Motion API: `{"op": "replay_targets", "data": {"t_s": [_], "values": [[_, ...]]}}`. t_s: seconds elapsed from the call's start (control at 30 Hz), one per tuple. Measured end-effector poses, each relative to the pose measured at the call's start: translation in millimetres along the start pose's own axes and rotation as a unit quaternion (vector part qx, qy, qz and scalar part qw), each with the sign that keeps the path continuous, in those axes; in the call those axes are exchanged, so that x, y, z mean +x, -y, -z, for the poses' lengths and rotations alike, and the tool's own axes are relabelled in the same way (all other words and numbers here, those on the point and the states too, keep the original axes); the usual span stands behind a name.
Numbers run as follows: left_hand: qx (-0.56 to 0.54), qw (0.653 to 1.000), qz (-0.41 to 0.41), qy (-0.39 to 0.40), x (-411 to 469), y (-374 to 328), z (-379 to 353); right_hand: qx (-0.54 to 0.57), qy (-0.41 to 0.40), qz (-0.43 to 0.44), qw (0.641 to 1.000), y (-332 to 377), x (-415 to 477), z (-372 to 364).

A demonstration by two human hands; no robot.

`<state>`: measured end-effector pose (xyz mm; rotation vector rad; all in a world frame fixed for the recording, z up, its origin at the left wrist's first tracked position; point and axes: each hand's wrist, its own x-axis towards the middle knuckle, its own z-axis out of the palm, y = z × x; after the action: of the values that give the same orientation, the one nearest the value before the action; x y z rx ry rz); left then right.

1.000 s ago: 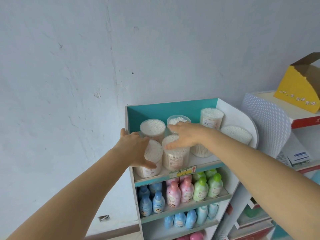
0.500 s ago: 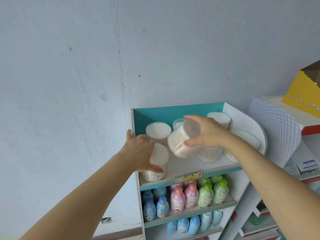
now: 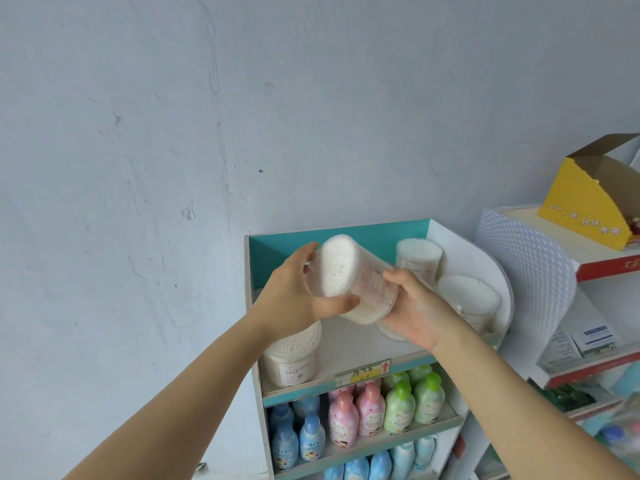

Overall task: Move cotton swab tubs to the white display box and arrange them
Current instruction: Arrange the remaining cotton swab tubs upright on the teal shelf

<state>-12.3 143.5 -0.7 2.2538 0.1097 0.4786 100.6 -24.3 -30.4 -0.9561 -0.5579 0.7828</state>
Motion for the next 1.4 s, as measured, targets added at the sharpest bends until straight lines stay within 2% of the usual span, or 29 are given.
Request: {"op": "replay_targets", "data": {"t_s": [0.1, 0.17, 0.23, 0.33, 0.53, 0.67, 0.77, 0.87, 0.97, 1.03, 1.1, 1.2, 1.27, 1.4], "values": [[0.177, 0.983, -0.039, -0.011, -2, -6, -7, -0.105, -0.121, 0.019, 0.987, 12, 4, 6], [0.269, 0.961, -0.058, 0.025, -1, -4, -19, -0.231, -0.188, 0.036, 0.954, 20, 2, 8], [0.316, 0.946, -0.036, 0.064, 3, 4, -33, -0.338, -0.211, 0.038, 0.917, 21, 2, 14], [0.376, 0.92, 0.017, 0.113, 11, 17, -49, -0.462, -0.203, 0.032, 0.862, 15, 2, 19], [0.382, 0.904, 0.014, 0.193, 17, 26, -40, -0.599, -0.117, 0.009, 0.792, 9, -1, 20], [0.359, 0.917, 0.022, 0.17, 17, 22, -17, -0.675, -0.049, -0.015, 0.736, 8, 4, 13], [0.348, 0.926, 0.033, 0.145, 12, 23, -2, -0.73, 0.045, -0.056, 0.679, 5, 16, -4], [0.386, 0.909, 0.03, 0.156, -1, 19, 4, -0.771, 0.082, -0.127, 0.619, -3, 36, -24], [0.408, 0.898, 0.023, 0.161, -14, 17, 10, -0.818, 0.153, -0.178, 0.526, -2, 51, -35], [0.434, 0.885, 0.013, 0.165, -20, 17, 11, -0.827, 0.207, -0.193, 0.486, 4, 54, -39], [0.462, 0.871, 0.001, 0.17, -25, 16, 11, -0.827, 0.215, -0.19, 0.484, 6, 56, -40], [0.472, 0.864, 0.003, 0.174, -27, 16, 8, -0.83, 0.167, -0.156, 0.509, -1, 56, -41], [0.468, 0.865, 0.013, 0.178, -27, 16, 7, -0.842, 0.123, -0.13, 0.509, -6, 53, -42], [0.465, 0.866, 0.019, 0.179, -24, 14, 6, -0.882, 0.032, -0.119, 0.455, -7, 45, -43]]}}
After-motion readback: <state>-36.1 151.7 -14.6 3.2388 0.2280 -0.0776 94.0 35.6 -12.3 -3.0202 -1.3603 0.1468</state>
